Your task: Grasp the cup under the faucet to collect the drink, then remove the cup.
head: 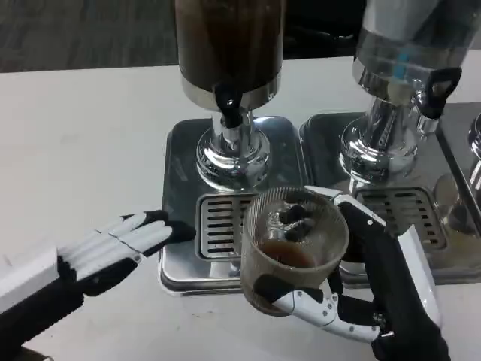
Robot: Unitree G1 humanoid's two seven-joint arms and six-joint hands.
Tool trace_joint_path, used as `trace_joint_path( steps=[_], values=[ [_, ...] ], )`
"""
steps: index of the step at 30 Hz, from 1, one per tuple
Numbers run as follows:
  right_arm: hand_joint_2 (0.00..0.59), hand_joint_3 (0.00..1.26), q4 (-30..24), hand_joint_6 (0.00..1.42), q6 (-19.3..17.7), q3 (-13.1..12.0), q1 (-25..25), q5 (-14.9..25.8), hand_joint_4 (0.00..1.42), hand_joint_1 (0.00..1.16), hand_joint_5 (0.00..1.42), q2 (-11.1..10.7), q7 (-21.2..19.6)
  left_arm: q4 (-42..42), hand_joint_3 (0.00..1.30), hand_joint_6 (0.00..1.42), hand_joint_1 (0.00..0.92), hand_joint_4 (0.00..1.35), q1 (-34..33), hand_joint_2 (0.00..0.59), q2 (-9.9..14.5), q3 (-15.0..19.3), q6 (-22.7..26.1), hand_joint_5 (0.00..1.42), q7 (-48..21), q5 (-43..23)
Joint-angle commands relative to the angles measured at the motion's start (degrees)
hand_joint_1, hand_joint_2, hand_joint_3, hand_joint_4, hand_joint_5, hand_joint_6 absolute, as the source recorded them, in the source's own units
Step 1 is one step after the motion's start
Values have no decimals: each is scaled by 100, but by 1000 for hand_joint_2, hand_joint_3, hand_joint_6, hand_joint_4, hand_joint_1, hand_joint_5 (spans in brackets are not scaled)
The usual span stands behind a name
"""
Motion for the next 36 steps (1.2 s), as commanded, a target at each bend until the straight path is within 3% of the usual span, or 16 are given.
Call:
trace_joint_path(
  steps=[1,19,36],
  values=[
    [126,792,-286,1349,-42,-21,7,129,899,985,1071,14,22,-112,55,2,0,0,109,67,123,66,-153,0,-27,-24],
    [131,808,-312,1332,-46,-33,-8,216,911,984,1083,6,85,-199,73,0,0,0,232,64,200,285,-673,0,28,308],
    [135,818,-331,1348,-30,-44,10,216,923,981,1084,32,89,-98,90,0,0,0,224,62,321,228,-718,0,58,179]
  ],
)
